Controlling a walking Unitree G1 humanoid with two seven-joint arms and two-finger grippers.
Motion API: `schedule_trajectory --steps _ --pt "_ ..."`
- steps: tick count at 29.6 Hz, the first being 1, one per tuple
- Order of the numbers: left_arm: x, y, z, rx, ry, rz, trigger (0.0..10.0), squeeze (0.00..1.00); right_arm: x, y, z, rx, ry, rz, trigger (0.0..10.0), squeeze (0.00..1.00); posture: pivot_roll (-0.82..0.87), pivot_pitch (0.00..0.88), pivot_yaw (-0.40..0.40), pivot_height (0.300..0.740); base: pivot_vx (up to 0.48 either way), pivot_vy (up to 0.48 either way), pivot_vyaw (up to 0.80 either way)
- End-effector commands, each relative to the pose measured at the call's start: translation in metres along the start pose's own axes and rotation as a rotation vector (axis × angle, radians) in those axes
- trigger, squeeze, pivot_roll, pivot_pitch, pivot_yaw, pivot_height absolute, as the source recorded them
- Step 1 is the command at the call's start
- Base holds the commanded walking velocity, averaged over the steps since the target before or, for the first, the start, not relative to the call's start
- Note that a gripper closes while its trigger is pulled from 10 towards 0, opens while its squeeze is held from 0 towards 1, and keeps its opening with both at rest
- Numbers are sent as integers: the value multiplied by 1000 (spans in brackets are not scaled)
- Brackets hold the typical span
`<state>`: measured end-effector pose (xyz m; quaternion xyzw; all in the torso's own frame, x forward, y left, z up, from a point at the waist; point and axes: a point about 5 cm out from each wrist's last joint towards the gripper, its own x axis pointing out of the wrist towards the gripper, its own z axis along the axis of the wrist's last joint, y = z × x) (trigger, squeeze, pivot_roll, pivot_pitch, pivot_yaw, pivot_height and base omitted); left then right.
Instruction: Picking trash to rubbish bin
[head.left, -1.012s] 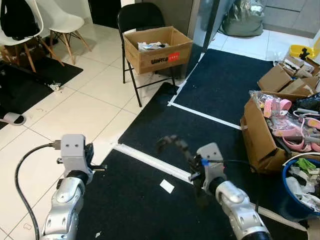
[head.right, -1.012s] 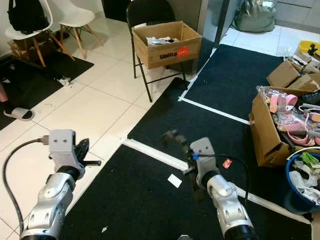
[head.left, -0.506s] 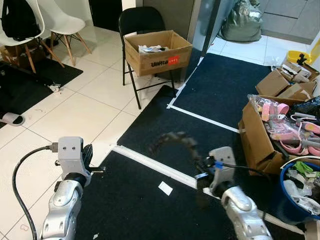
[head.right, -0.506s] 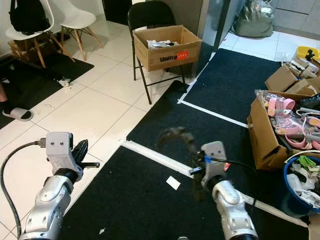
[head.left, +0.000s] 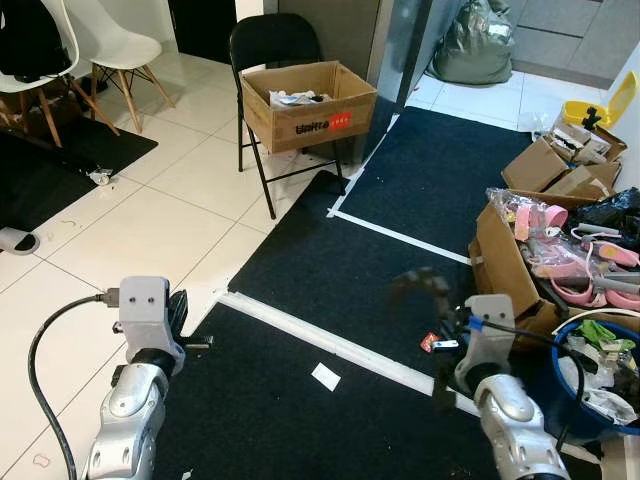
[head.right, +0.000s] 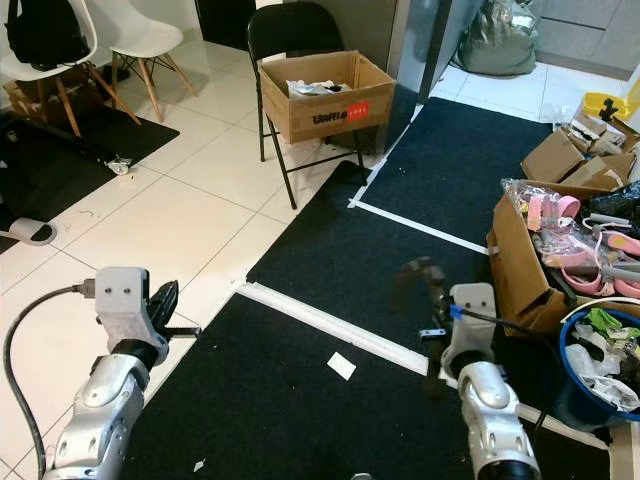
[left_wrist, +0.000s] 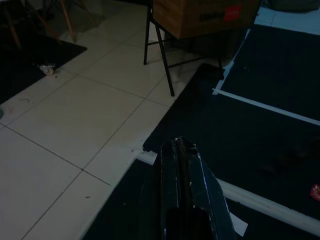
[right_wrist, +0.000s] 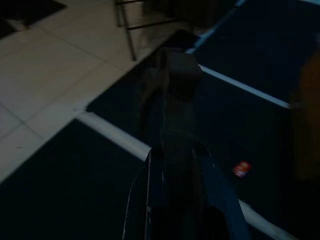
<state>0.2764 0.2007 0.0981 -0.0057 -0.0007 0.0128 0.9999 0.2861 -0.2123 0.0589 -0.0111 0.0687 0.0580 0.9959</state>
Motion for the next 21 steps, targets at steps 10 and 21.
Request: schedule_trajectory --steps 10,21 --pt "-1 -7 -3 -5 -8 -15 10000 0 4 9 3 6 -34 9 10000 0 20 121 -17 740 0 0 0" --pt "0 -8 -4 -5 6 -16 10000 0 6 21 6 9 -54 81 10000 0 21 124 -16 740 66 0 0"
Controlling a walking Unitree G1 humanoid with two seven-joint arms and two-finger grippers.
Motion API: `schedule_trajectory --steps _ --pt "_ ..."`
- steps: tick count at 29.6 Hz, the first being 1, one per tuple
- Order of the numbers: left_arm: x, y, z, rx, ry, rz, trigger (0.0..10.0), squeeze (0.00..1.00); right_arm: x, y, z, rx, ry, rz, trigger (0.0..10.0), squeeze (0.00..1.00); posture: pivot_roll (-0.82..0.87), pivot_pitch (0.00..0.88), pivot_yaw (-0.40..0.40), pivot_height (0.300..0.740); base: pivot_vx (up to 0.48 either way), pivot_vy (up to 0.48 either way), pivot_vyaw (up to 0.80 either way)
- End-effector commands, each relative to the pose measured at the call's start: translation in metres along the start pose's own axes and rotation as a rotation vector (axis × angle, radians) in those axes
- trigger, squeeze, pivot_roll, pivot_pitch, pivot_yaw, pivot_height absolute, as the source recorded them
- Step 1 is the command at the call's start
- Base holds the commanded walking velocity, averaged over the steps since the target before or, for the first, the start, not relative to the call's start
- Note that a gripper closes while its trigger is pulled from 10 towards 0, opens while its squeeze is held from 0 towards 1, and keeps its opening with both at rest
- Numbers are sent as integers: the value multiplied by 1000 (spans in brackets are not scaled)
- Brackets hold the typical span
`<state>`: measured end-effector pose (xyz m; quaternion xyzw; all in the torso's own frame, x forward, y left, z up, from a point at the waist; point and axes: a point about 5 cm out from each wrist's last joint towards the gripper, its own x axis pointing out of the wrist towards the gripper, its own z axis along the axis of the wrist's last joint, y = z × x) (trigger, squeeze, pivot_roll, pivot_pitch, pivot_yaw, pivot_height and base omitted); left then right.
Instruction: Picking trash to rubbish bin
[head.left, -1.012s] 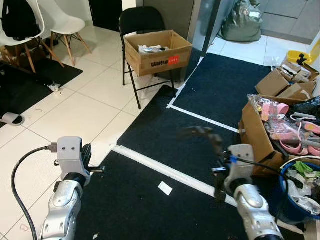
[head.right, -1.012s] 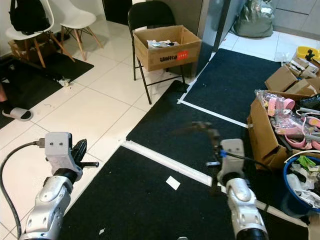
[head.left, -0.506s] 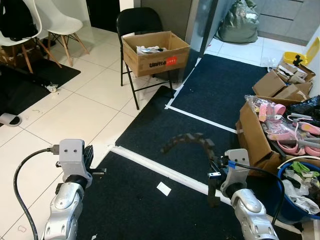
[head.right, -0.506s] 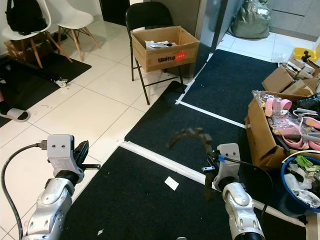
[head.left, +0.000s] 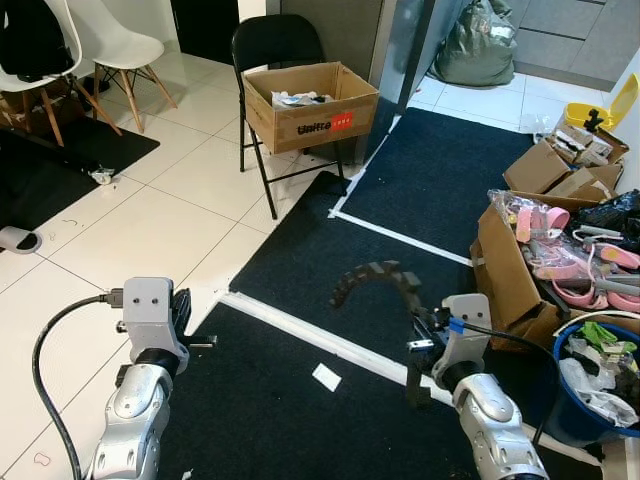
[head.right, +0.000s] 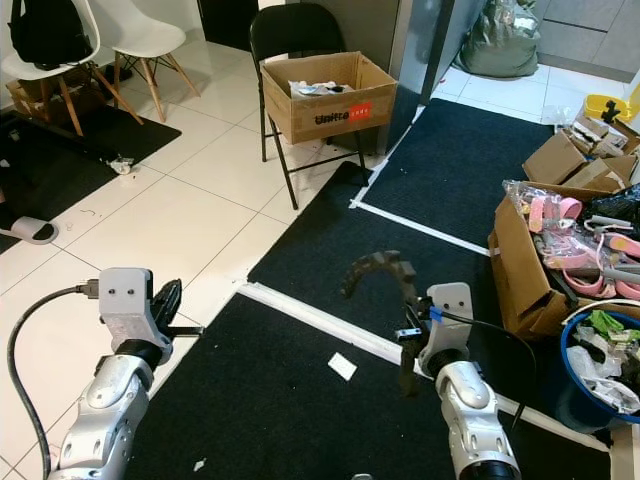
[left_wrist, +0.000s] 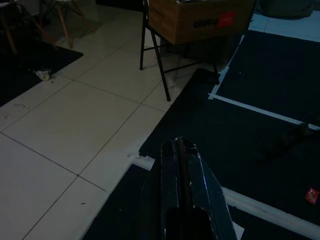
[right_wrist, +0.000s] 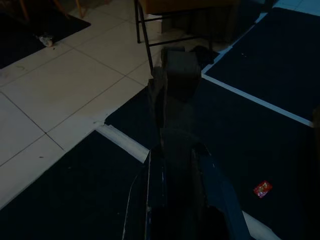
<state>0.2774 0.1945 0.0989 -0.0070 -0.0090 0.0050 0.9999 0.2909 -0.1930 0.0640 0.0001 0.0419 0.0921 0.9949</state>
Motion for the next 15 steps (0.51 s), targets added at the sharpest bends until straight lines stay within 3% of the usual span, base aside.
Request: schedule_trajectory --steps 1,15 --pt "-1 -2 -5 2 24 -5 10000 0 0 3 -1 -6 0 14 10000 0 20 121 -17 740 259 0 0" --pt "3 -2 -4 9 25 -2 10000 0 1 3 0 -3 0 15 10000 0 18 128 -15 740 283 0 0"
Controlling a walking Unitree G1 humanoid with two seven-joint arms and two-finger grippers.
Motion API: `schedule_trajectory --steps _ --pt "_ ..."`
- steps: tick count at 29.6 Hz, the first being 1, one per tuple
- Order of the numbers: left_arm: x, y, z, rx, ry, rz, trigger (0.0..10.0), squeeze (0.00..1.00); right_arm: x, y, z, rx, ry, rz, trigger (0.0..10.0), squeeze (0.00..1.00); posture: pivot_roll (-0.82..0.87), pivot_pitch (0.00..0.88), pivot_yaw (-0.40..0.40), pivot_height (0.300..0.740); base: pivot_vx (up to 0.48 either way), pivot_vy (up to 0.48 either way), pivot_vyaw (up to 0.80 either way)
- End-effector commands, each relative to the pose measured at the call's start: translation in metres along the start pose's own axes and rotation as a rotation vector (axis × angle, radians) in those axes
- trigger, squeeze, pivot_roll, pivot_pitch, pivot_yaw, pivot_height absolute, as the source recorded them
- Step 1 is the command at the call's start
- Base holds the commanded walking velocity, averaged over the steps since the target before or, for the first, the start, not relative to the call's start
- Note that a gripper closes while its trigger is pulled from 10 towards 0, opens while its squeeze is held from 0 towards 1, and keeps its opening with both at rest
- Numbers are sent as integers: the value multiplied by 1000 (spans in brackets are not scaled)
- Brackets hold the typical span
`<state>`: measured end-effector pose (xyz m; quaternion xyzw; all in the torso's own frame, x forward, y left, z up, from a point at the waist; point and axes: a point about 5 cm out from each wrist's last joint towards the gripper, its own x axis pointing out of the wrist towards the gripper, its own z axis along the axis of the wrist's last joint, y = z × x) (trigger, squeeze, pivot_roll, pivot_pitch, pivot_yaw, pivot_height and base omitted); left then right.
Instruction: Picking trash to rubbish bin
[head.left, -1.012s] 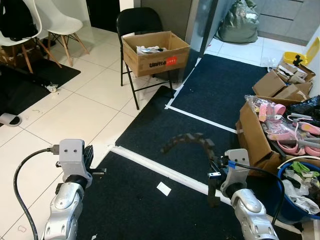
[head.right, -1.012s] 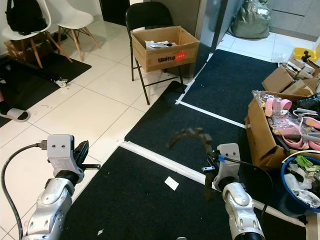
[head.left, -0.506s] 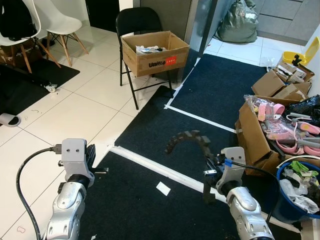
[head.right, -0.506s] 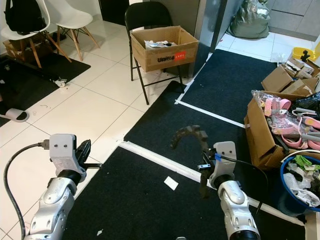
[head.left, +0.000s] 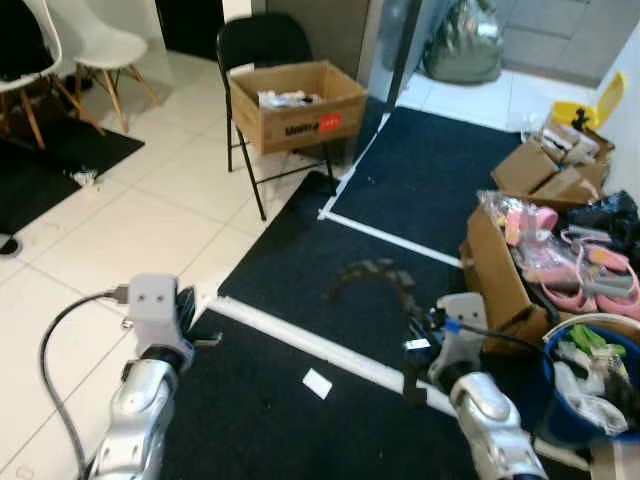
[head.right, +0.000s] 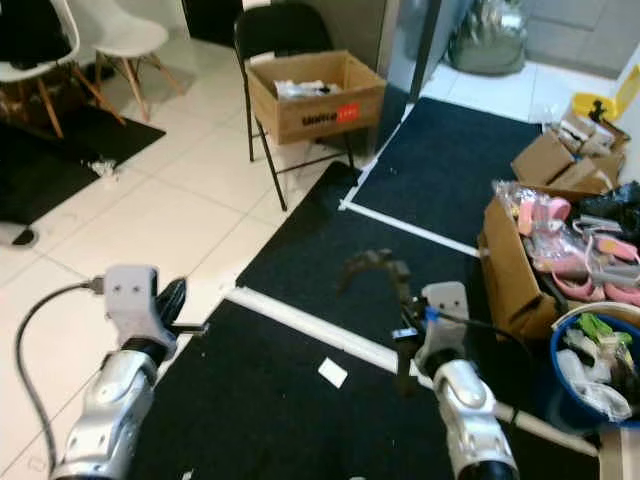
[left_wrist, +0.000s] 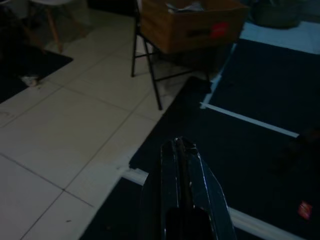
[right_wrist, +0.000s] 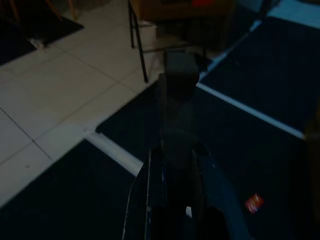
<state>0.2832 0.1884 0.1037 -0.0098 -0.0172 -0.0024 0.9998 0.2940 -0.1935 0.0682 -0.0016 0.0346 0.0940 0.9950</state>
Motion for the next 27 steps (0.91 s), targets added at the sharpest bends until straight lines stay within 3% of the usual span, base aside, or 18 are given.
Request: schedule_trajectory --steps 1,15,27 --pt "-3 4 -9 15 42 15 10000 0 -2 4 -5 3 14 10 10000 0 18 133 -15 740 296 0 0" --pt "-2 5 -9 23 48 19 10000 0 -2 6 -7 37 21 9 10000 0 20 137 -11 740 303 0 0" --pt "-2 3 -10 20 50 21 10000 0 -2 1 -5 46 6 -21 10000 0 22 142 -15 740 314 0 -740"
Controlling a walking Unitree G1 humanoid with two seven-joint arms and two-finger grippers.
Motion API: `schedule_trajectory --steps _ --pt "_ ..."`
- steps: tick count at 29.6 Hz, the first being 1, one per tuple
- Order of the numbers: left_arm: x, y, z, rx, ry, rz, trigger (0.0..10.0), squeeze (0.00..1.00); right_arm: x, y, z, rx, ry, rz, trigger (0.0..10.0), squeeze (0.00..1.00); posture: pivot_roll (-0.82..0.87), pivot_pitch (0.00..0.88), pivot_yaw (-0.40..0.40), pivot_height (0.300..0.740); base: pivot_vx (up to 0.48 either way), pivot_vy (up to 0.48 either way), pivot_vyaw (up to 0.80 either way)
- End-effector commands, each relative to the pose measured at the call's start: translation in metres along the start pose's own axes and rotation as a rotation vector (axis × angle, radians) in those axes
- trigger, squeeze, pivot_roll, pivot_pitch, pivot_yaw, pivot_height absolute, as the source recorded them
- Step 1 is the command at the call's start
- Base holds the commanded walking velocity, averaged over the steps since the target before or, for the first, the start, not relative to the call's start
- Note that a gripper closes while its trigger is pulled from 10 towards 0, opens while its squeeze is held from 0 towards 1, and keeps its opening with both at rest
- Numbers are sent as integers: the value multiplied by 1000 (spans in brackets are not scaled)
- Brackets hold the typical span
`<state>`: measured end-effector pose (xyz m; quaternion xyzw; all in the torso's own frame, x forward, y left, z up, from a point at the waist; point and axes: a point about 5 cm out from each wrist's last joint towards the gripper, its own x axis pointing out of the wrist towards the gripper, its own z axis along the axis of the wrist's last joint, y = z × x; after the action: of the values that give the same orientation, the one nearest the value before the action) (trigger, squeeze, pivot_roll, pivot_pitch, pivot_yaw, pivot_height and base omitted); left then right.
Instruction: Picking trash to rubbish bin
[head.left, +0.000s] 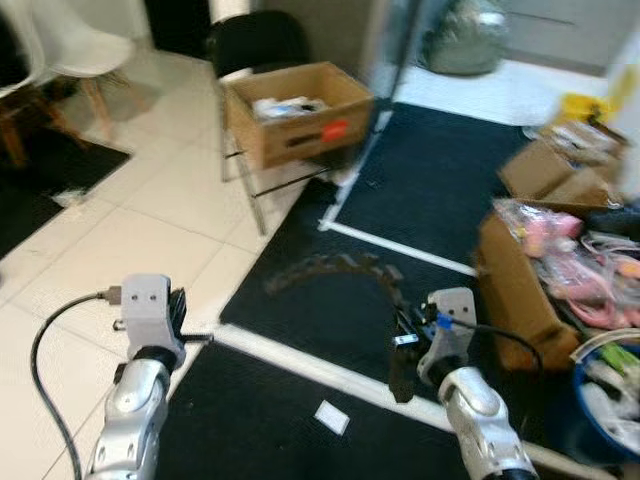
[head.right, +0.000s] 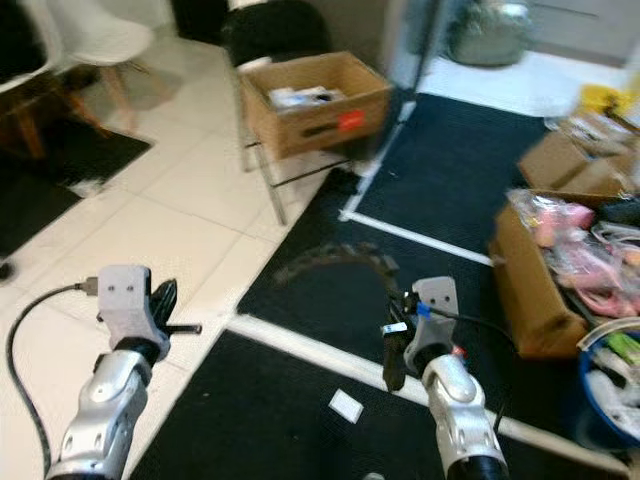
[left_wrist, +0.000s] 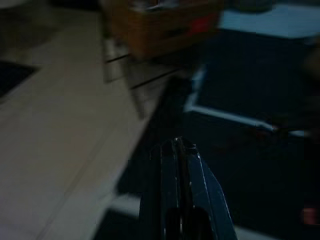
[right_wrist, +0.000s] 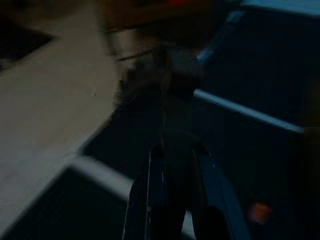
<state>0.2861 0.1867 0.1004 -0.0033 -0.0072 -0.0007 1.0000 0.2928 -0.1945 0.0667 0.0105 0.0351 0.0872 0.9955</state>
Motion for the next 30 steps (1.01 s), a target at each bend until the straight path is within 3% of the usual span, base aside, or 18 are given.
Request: schedule_trajectory --steps 1,9,30 --pt "-5 4 -7 8 30 16 10000 0 -1 1 -3 20 8 -14 10000 0 22 142 -14 740 319 0 -800" --pt "-7 4 -8 10 31 8 10000 0 -3 -3 -5 35 14 -39 10000 0 21 141 -13 740 323 0 -767" --pt "-7 2 -8 15 31 -5 10000 0 -3 -5 -7 7 34 -51 10000 0 21 124 -23 740 326 0 0"
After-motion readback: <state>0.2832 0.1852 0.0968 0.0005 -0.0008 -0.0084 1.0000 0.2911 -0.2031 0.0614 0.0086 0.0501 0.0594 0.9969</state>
